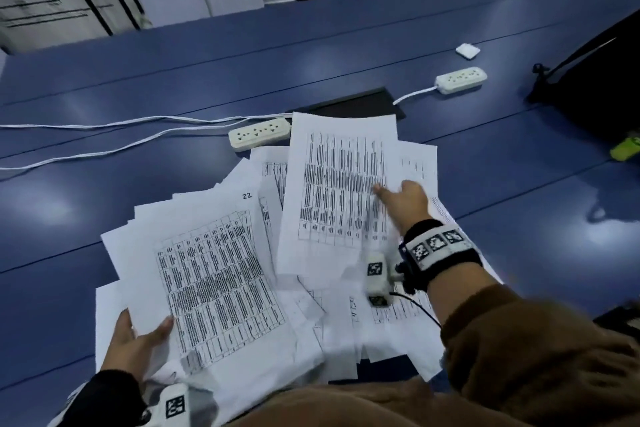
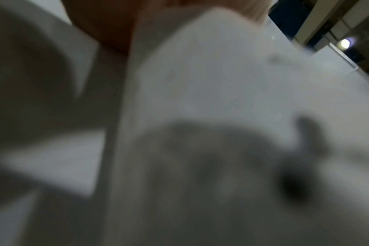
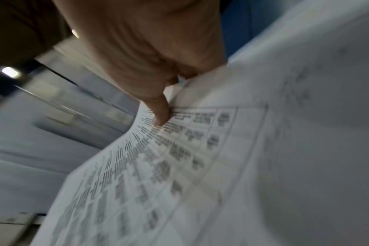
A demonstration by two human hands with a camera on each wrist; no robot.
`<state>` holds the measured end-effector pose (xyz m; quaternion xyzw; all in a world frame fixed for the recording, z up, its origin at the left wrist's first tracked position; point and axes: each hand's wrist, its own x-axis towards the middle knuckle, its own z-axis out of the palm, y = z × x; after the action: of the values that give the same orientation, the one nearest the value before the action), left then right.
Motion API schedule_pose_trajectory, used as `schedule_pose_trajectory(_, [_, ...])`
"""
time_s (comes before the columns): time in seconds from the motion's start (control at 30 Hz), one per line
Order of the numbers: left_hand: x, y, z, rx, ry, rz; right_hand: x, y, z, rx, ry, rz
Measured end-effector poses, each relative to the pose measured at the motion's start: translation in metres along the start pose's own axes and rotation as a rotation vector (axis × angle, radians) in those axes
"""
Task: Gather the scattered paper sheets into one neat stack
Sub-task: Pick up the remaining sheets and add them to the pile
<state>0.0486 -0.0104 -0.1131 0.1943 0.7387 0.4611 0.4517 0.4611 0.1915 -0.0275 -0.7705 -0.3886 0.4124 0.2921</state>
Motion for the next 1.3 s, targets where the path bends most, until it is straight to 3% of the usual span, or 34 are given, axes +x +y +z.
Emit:
schedule_pose_trajectory(0.1, [0.001, -0.001, -0.005, -0.025, 0.010, -0.017, -0.013, 0.013, 0.043, -0.408, 0.025, 0.101])
schedule_pose_trajectory(0.17, [0.002, -0.002, -0.005, 0.009, -0.015, -0.013, -0.018, 0.016, 0.064, -0.505, 0.069, 0.120])
schedule_pose_trajectory(0.27, [0.001, -0.002, -0.005, 0.038, -0.047, 0.016, -0.025, 0.013, 0.083, -0.486, 0.130, 0.165])
schedule_pose_trajectory(0.4, [-0.001, -0.002, -0.005, 0.019, -0.058, 0.032, -0.018, 0.004, 0.077, -0.258, 0.111, 0.355])
schedule_pose_trajectory(0.5, [-0.002, -0.002, -0.005, 0.027, -0.063, 0.037, -0.016, 0.006, 0.076, -0.332, -0.010, 0.445])
schedule_pose_trajectory(0.57, [-0.002, -0.002, -0.006, 0.021, -0.061, 0.033, -0.021, 0.009, 0.078, -0.395, 0.049, 0.462])
schedule_pose_trajectory(0.7, [-0.001, -0.003, -0.007, 0.032, -0.065, 0.032, -0.037, 0.006, 0.084, -0.531, 0.146, 0.374])
schedule_pose_trajectory(0.93, [-0.007, 0.002, -0.005, 0.044, -0.066, 0.032, -0.043, -0.004, 0.092, -0.115, 0.017, 0.396])
schedule_pose_trajectory(1.1, [-0.010, 0.005, -0.005, 0.019, -0.068, 0.038, -0.053, 0.000, 0.084, -0.089, -0.146, 0.221])
schedule_pose_trajectory(1.3, [0.000, -0.009, -0.006, 0.024, -0.053, 0.046, -0.069, -0.023, 0.062, -0.138, 0.009, -0.100])
